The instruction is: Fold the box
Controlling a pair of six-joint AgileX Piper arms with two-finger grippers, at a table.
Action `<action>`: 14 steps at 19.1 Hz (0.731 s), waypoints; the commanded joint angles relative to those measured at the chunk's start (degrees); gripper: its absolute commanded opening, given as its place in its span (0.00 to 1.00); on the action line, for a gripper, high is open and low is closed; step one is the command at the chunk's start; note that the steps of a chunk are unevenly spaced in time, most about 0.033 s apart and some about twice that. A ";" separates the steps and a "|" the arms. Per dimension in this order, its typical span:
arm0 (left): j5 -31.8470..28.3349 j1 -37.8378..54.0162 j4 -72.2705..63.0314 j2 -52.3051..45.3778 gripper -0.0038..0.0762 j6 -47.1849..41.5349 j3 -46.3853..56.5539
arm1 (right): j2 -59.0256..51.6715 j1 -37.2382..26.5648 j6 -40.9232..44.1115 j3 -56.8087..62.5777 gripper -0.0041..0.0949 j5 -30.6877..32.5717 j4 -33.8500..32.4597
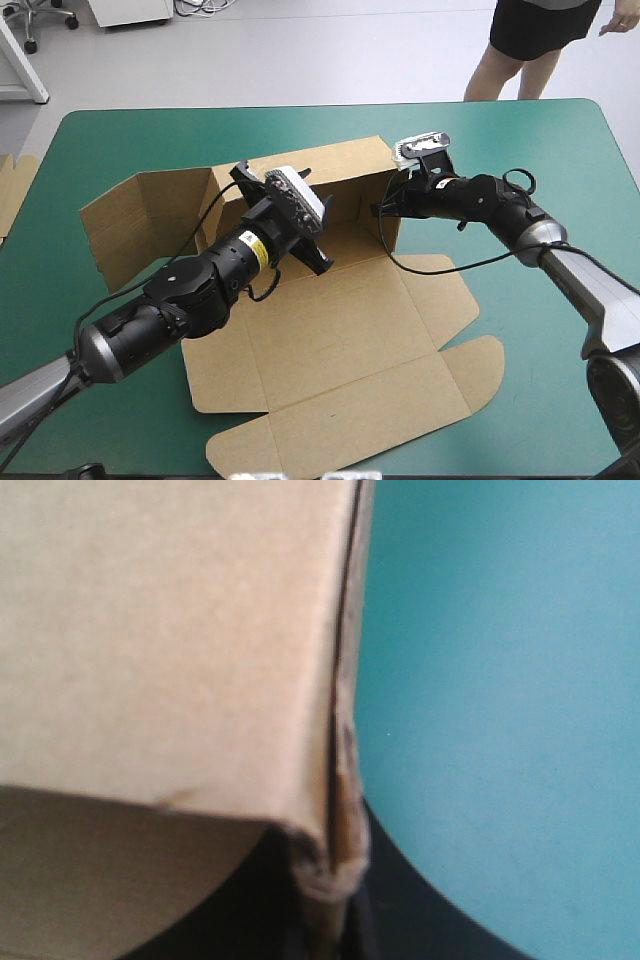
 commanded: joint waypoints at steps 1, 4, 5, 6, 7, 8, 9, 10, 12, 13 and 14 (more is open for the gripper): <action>-1.56 -0.56 -3.91 -4.78 0.46 -0.17 -2.69 | -2.52 -2.15 2.04 -2.54 0.03 -0.09 -1.45; -1.71 -0.56 -8.67 -5.98 0.45 -0.17 -4.24 | -2.52 -3.58 2.15 -4.65 0.03 2.67 -1.72; -0.38 -0.19 -9.42 -5.98 0.45 -0.17 -4.88 | -2.52 -3.92 2.15 -5.43 0.03 3.74 -1.87; 0.86 -0.19 -9.42 -5.83 0.44 -0.17 -5.29 | -2.52 -4.03 2.52 -5.70 0.03 4.34 -2.32; 4.47 0.19 -9.42 -5.69 0.44 -0.17 -6.89 | -2.52 -4.03 3.70 -5.86 0.03 5.16 -4.35; 5.31 0.75 -9.55 -5.62 0.44 -0.17 -7.64 | -2.52 -4.03 4.11 -5.86 0.03 5.47 -4.91; 5.98 3.00 -11.11 -5.55 0.43 -0.17 -9.38 | -2.52 -4.03 5.01 -5.86 0.03 6.31 -5.57; 5.98 6.82 -13.79 -5.31 0.41 -0.17 -10.91 | -2.52 -4.03 5.14 -5.86 0.03 7.01 -5.75; 5.15 13.48 -19.47 -5.31 0.40 1.81 -12.89 | -2.52 -4.03 5.14 -5.86 0.03 7.81 -5.86; 4.90 16.02 -21.82 -5.31 0.40 3.10 -13.55 | -2.52 -4.03 5.14 -5.86 0.03 7.81 -5.84; 4.54 20.50 -26.60 -5.31 0.40 5.81 -14.85 | -2.52 -4.03 5.14 -5.86 0.03 7.81 -5.88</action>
